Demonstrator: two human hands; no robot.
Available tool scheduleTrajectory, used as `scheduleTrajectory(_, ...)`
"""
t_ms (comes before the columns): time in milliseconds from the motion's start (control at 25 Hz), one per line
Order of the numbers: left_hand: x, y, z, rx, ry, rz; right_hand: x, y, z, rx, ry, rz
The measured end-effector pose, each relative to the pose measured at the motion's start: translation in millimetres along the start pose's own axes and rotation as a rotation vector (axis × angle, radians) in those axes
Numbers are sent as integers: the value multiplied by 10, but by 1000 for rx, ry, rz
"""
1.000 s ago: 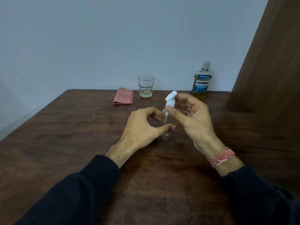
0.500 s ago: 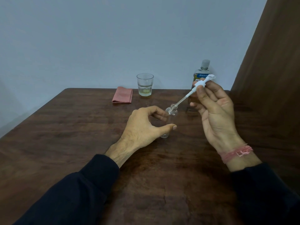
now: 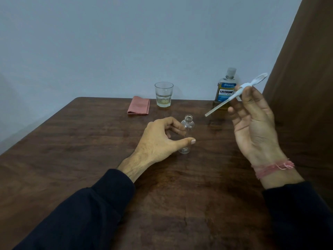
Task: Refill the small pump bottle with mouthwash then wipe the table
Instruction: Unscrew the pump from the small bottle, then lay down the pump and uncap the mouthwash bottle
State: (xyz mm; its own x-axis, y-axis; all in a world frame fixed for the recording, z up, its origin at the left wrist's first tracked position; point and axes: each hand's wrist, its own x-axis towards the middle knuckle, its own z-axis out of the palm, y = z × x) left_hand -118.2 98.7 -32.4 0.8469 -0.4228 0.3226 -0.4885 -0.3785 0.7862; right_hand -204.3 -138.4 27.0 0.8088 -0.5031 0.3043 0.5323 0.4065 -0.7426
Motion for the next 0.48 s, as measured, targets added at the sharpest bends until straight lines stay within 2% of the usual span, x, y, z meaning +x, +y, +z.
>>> scheduleTrajectory(320,0,-4,3,15,4,5,10,159,-20,-139,-4,99)
scheduleTrajectory(480,6,-15,0,20,2,15,24,290,-92,-496,41,118)
